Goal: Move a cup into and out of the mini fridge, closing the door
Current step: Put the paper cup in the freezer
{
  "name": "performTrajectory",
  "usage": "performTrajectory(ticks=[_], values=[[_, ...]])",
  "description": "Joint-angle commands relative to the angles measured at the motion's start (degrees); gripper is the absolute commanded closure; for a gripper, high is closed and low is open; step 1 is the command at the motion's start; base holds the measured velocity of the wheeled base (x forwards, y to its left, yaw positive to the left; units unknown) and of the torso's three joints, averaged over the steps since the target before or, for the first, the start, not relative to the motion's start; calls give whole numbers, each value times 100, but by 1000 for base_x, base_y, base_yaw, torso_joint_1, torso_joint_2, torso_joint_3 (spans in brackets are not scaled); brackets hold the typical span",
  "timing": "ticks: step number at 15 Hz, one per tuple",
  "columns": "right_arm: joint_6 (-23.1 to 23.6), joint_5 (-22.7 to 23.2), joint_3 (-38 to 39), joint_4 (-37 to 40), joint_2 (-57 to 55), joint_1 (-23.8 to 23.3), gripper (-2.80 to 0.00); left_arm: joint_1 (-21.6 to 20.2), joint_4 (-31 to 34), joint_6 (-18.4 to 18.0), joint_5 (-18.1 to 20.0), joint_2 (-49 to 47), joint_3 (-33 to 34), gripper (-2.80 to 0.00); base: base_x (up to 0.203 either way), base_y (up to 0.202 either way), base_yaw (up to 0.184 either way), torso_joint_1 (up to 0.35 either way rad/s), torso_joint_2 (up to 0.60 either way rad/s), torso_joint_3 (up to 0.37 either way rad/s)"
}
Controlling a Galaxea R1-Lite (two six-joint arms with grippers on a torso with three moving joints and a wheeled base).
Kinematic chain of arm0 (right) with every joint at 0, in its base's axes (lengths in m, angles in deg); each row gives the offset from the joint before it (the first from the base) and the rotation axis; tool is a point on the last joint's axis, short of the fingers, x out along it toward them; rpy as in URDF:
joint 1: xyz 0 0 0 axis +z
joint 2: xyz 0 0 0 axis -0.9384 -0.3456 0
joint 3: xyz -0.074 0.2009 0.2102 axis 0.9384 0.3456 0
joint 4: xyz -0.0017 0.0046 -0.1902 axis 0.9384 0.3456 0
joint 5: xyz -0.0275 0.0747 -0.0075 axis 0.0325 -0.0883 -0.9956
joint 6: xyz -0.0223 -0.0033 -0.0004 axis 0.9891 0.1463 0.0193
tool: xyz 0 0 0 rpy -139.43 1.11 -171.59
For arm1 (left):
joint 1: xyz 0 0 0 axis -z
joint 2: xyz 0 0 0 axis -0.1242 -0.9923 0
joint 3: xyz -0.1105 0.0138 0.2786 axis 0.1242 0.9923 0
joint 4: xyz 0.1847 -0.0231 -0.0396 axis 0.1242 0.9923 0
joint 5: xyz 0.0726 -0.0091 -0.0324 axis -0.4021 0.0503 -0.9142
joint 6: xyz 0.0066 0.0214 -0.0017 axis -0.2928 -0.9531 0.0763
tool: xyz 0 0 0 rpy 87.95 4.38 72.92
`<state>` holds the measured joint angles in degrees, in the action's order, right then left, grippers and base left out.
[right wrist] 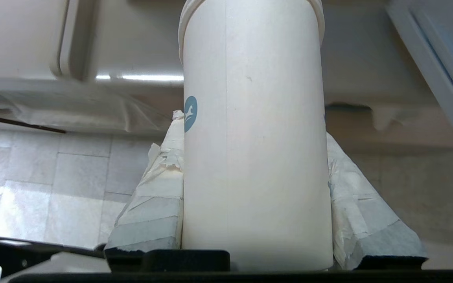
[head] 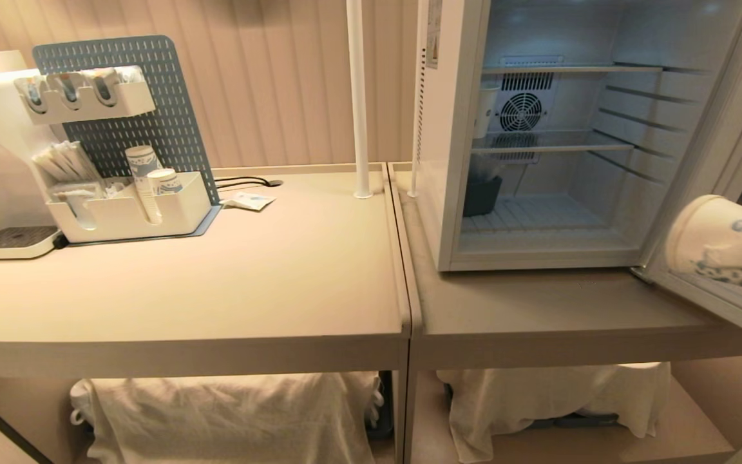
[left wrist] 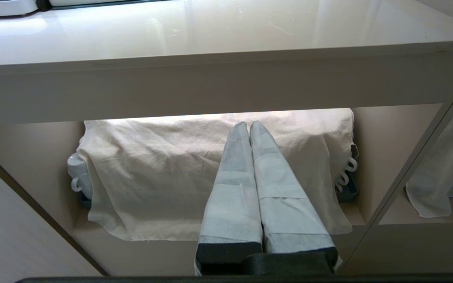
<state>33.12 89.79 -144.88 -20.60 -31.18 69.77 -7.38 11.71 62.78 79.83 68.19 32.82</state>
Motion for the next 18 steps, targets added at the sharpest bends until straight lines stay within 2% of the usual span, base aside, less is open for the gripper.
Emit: performTrajectory(ticks=[1,3,5,18], values=[[6,278,-267,-1113,-1880,-29,0,-2,4,-2,2,2,0,0,0,0,0,0,0,0],[55,502,-404,-2204,-2591,-45,0,-2,-4,-2,2,2,0,0,0,0,0,0,0,0],[161,872,-436,-2692,-2847,-109,0,-2,-4,-2,2,2,0,0,0,0,0,0,0,0],[313,872,-158,-5903,-3518,-87,0,-2,-4,-2,2,2,0,0,0,0,0,0,0,0]])
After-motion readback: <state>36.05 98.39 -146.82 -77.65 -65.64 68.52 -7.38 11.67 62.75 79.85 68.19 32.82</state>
